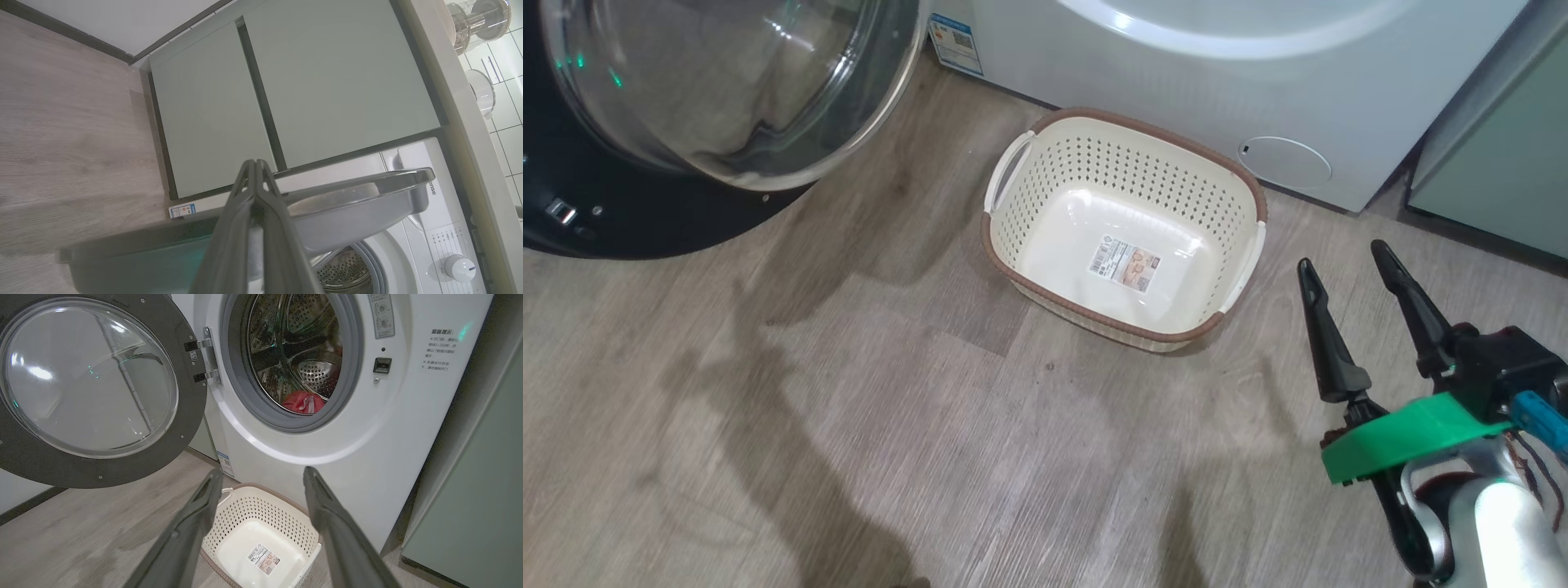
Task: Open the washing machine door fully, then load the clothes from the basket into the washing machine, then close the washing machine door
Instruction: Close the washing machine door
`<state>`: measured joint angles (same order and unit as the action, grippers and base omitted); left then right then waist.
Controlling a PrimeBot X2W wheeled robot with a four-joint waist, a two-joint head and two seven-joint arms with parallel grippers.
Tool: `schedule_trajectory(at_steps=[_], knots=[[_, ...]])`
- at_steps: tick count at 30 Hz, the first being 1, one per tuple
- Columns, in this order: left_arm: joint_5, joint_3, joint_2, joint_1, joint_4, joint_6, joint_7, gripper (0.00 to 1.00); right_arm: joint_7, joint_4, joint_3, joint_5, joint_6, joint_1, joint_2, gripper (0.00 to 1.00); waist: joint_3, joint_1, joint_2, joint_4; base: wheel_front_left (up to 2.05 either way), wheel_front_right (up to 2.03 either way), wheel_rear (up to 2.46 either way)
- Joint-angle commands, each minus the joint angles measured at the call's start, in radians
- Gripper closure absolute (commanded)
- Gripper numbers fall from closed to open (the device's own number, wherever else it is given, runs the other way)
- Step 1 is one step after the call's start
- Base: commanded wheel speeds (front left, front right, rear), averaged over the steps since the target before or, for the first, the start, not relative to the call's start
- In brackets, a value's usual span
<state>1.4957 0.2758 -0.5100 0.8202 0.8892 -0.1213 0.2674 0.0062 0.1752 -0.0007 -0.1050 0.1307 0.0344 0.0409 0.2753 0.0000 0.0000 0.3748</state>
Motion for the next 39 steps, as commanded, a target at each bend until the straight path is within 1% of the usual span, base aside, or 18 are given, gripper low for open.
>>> schedule_trajectory(at_steps=[1, 7, 10, 15, 23, 30, 39], knots=[[-0.003, 0.016, -0.062, 0.038, -0.031, -0.009, 0.014, 1.0, 0.002, 0.041, 0.024, 0.008, 0.0, 0.03, 0.009, 0.0, 0.003, 0.0, 0.0, -0.003, 0.0, 0.0, 0.0], [0.008, 0.005, -0.056, 0.023, -0.059, -0.009, 0.049, 1.0, 0.002, 0.042, 0.018, 0.008, 0.0, 0.03, 0.009, 0.0, 0.007, 0.0, 0.0, -0.006, 0.0, 0.0, 0.0], [0.02, -0.002, -0.052, 0.007, -0.084, -0.009, 0.085, 1.0, 0.002, 0.041, 0.016, 0.006, 0.0, 0.03, 0.009, 0.0, 0.004, 0.0, 0.0, -0.004, 0.0, 0.0, 0.0], [0.049, -0.02, -0.049, -0.032, -0.14, -0.009, 0.184, 1.0, 0.0, 0.039, 0.013, 0.006, 0.0, 0.029, 0.009, 0.0, -0.004, 0.0, 0.0, 0.0, 0.0, 0.0, 0.0], [0.097, -0.042, -0.029, -0.129, -0.287, -0.009, 0.328, 1.0, -0.01, 0.033, 0.016, -0.004, 0.0, 0.03, 0.009, 0.0, -0.022, 0.0, 0.0, -0.004, 0.0, 0.0, 0.0], [0.137, -0.049, -0.007, -0.226, -0.431, -0.009, 0.433, 1.0, -0.026, 0.025, 0.015, -0.016, 0.0, 0.026, 0.009, 0.0, -0.037, 0.0, 0.0, -0.033, 0.0, 0.0, 0.0], [0.188, -0.041, 0.032, -0.334, -0.621, -0.009, 0.538, 1.0, -0.055, 0.01, 0.01, -0.04, 0.0, 0.025, 0.009, 0.0, -0.047, 0.0, 0.0, -0.108, 0.0, 0.0, 0.0]])
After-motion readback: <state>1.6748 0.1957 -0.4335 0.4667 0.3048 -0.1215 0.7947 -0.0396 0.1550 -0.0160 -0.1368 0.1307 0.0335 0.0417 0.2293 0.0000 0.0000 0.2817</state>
